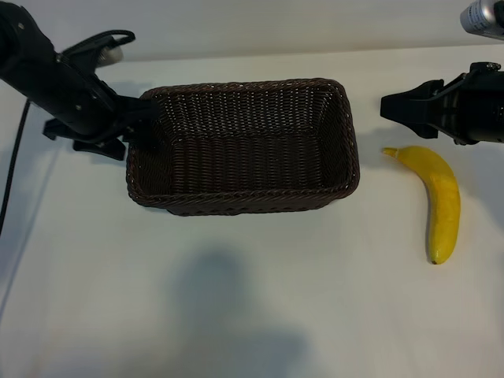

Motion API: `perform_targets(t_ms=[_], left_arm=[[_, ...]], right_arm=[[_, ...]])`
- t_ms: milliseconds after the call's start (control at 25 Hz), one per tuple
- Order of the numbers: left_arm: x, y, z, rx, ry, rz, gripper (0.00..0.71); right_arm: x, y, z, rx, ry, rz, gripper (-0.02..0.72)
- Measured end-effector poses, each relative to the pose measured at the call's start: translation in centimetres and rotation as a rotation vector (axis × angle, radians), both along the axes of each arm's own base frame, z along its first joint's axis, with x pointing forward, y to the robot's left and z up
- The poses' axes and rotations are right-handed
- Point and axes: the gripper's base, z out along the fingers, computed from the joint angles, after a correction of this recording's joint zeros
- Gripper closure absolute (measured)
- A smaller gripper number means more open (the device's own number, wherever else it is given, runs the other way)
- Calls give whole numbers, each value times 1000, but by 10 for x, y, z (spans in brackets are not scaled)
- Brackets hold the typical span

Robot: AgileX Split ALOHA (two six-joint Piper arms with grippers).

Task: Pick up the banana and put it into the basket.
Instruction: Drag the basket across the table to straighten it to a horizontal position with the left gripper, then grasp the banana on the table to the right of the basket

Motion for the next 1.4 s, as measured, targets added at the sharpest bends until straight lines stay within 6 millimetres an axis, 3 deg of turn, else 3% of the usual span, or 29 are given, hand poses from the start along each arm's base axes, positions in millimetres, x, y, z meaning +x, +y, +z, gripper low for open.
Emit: perform_targets(t_ms=[400,720,1000,1160,1400], left_arm=[[-16,6,45,41,-63,-6,132],[-46,17,82,151,-38,-71,132],[-70,35,115,318,-71,6,132],[-81,41,116,369,-66,30,132],[-107,45,94,389,13,16,132]], right_arm=[[-1,1,0,6,3,10,190],[-2,2,0,16,8,27,190],[-3,3,1,23,11,38,190],[-3,3,1,22,11,40,190],[-3,3,0,17,11,45,190]])
